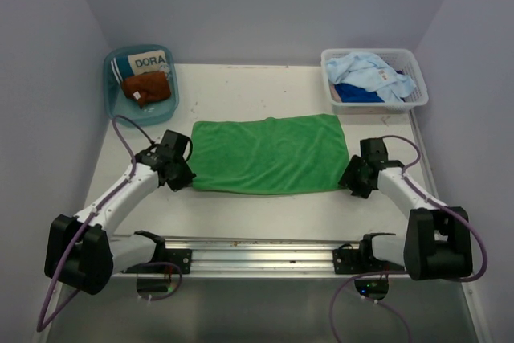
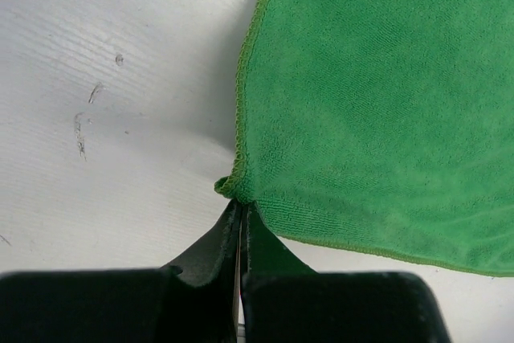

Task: Roll the towels
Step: Flatten the towel

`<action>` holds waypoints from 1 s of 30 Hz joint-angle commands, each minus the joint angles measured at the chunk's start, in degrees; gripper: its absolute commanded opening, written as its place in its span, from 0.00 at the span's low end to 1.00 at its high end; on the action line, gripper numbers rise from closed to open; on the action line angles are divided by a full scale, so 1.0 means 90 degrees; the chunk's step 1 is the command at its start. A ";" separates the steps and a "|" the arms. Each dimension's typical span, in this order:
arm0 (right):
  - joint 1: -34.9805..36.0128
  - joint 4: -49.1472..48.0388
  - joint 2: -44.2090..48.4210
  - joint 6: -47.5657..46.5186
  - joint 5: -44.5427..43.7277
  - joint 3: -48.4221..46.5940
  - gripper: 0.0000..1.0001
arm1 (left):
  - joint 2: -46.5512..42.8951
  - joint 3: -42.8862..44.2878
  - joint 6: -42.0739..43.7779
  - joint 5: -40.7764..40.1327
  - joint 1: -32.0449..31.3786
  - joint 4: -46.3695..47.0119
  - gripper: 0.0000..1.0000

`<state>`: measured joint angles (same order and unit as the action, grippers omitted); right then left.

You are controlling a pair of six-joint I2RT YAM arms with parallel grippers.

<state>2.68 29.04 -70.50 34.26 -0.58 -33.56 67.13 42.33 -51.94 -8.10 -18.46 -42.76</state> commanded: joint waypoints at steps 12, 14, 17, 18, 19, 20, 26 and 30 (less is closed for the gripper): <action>-0.0044 -0.1253 -0.0760 0.0003 -0.0210 -0.0255 0.04 | 0.0187 0.0433 0.0000 0.0089 0.0108 0.0064 0.00; -0.0043 -0.1049 -0.0741 -0.0095 -0.0316 -0.0586 0.00 | 0.0236 0.0628 0.0010 0.0031 0.0108 0.0015 0.00; -0.0063 -0.0747 -0.0244 -0.0252 -0.0580 -0.1113 0.00 | 0.0343 0.1135 0.0165 0.0031 0.0108 0.0093 0.00; -0.0073 -0.0649 -0.0127 -0.0252 -0.0609 -0.1289 0.00 | 0.0508 0.1350 0.0214 0.0011 0.0117 0.0084 0.00; -0.0083 -0.0494 -0.0010 -0.0233 -0.0677 -0.1629 0.00 | 0.0606 0.1584 0.0321 -0.0057 0.0117 0.0045 0.00; -0.0083 -0.0434 0.0195 -0.0213 -0.0687 -0.1806 0.00 | 0.0704 0.2089 0.0361 -0.0096 0.0117 -0.0033 0.00; -0.0092 0.0025 0.0528 0.0051 -0.0804 -0.3505 0.00 | 0.1085 0.3811 0.0839 -0.0331 0.0224 -0.0229 0.00; -0.0083 0.0192 0.0859 0.0070 -0.0679 -0.4278 0.00 | 0.0950 0.4642 0.1181 -0.0263 0.0264 -0.0151 0.00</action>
<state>2.17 27.86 -65.89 34.11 -5.65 -67.99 77.19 78.30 -45.34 -9.06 -16.84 -44.42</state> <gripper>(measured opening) 0.015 0.009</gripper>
